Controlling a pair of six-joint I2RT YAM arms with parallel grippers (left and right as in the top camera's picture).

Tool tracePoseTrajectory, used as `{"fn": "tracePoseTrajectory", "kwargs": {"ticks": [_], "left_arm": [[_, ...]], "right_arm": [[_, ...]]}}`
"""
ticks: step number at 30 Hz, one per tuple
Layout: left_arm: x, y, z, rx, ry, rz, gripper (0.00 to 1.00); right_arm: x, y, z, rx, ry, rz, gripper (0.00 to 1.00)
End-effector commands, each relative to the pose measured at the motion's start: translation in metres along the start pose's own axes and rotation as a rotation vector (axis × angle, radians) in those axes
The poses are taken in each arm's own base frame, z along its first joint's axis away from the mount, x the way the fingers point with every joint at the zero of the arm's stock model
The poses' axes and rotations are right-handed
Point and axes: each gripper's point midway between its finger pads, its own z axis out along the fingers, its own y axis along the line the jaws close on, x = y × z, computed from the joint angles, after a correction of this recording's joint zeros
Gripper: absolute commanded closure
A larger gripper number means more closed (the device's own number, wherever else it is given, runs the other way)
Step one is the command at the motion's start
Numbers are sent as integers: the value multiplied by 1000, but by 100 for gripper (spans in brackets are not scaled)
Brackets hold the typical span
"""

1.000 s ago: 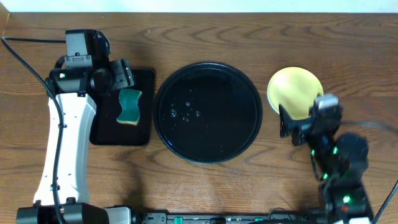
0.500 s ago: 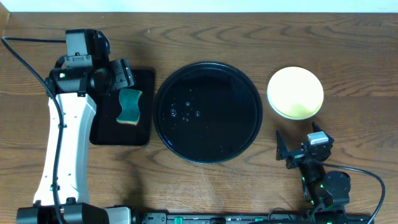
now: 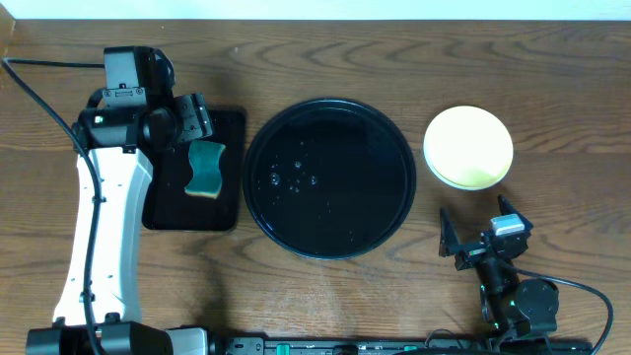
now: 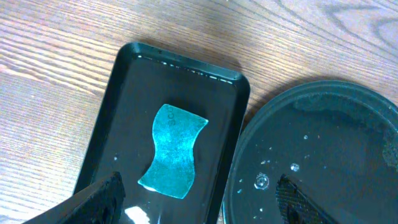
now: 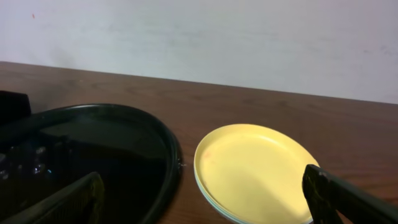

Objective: Clean dirty plates on tray and stack at the side

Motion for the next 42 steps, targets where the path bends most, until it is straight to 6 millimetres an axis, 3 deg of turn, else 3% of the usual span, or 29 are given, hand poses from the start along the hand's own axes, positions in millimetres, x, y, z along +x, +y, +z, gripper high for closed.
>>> {"fn": "tracePoseTrajectory", "kwargs": {"ticks": [1, 42], "left_arm": [[-1, 0, 1, -2, -1, -10, 21], [-1, 0, 1, -3, -1, -10, 21]], "right_arm": [[1, 3, 0, -10, 4, -5, 1], [-2, 2, -1, -9, -11, -7, 1]]}}
